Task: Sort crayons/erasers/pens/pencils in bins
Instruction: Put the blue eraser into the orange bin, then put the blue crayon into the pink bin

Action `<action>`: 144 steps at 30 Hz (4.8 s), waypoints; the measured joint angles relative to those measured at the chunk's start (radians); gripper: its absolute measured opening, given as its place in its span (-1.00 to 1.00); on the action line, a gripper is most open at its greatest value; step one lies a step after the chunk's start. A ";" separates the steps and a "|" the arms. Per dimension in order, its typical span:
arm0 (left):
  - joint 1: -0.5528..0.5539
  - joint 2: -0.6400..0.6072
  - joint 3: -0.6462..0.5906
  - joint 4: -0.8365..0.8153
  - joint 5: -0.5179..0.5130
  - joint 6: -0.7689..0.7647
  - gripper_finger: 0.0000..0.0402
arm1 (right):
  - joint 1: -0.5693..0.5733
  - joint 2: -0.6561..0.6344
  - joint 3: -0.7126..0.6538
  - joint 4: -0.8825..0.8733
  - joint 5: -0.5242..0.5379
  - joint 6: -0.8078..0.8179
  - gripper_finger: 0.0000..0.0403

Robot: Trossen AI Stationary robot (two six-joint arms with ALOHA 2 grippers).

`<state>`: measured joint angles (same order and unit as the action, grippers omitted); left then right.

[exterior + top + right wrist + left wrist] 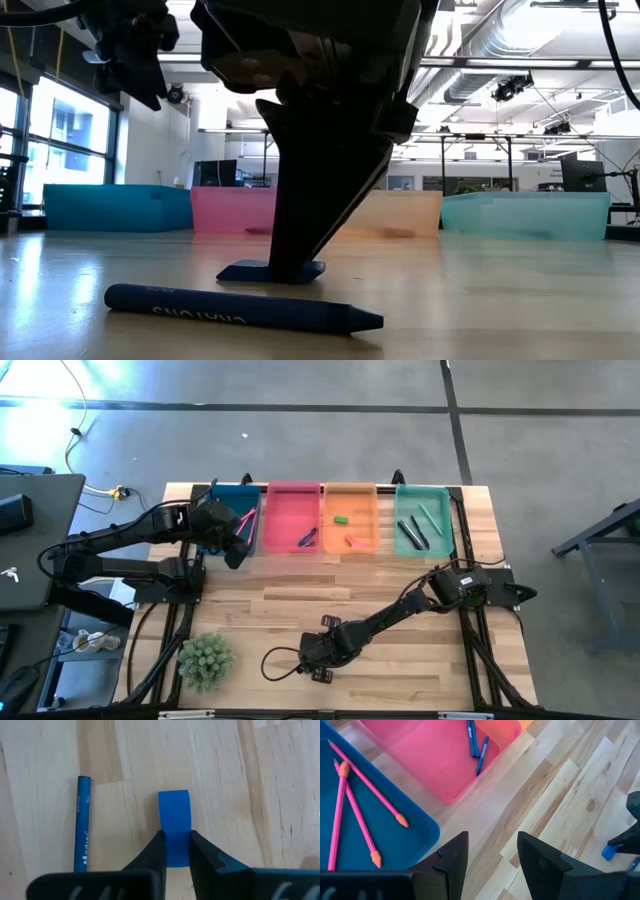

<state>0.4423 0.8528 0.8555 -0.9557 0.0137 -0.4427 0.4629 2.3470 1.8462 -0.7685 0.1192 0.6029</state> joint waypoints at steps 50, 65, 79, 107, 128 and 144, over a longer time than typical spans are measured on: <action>-0.072 0.000 0.000 -0.099 -0.018 0.028 -0.22 | -0.178 0.002 0.476 -0.494 0.175 -0.149 -0.73; -0.117 -0.001 0.000 -0.094 -0.183 0.035 -0.22 | -0.385 -0.056 0.496 -0.617 0.241 -0.317 -0.73; -0.116 0.000 0.000 -0.063 -0.234 0.035 -0.22 | -0.623 -0.121 0.496 -0.694 0.253 -0.376 -0.73; -0.116 0.000 0.000 0.079 -0.200 0.080 -0.22 | -0.876 0.004 0.494 -0.739 -0.024 -0.208 -0.73; -0.116 0.000 0.000 0.079 -0.198 0.098 -0.22 | -0.934 0.060 0.494 -0.722 -0.151 -0.245 -0.41; -0.116 0.000 0.000 0.078 -0.199 0.097 -0.22 | -0.925 0.063 0.494 -0.772 -0.147 -0.245 -0.16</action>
<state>0.3267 0.8528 0.8555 -0.8776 -0.1852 -0.3462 -0.4625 2.4102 2.3405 -1.5409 -0.0279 0.3580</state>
